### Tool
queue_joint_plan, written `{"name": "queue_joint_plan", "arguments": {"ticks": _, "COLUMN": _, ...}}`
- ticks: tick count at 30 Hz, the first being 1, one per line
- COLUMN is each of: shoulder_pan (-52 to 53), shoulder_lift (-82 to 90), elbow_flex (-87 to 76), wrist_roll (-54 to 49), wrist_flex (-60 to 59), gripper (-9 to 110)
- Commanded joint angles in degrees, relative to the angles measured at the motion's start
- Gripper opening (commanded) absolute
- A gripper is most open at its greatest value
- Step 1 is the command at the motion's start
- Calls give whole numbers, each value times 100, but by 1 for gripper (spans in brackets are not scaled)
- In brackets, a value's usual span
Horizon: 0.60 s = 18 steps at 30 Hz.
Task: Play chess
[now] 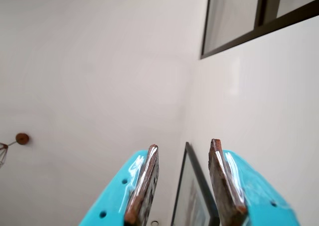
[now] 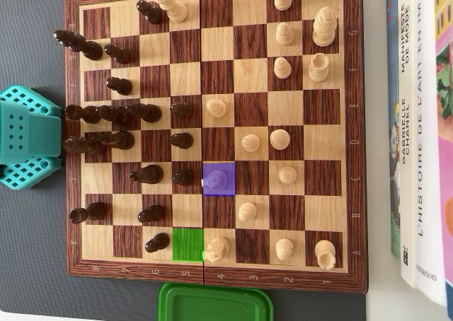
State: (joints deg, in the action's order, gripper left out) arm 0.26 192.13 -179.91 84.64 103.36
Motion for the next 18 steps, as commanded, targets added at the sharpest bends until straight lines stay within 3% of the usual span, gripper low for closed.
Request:
{"name": "queue_joint_plan", "arguments": {"ticks": 1, "shoulder_pan": -26, "shoulder_lift": -44, "elbow_flex": -105, "wrist_roll": 18, "wrist_flex": 9, "gripper": 16}}
{"name": "queue_joint_plan", "arguments": {"ticks": 18, "shoulder_pan": 9, "shoulder_lift": -53, "elbow_flex": -105, "wrist_roll": -26, "wrist_flex": 9, "gripper": 16}}
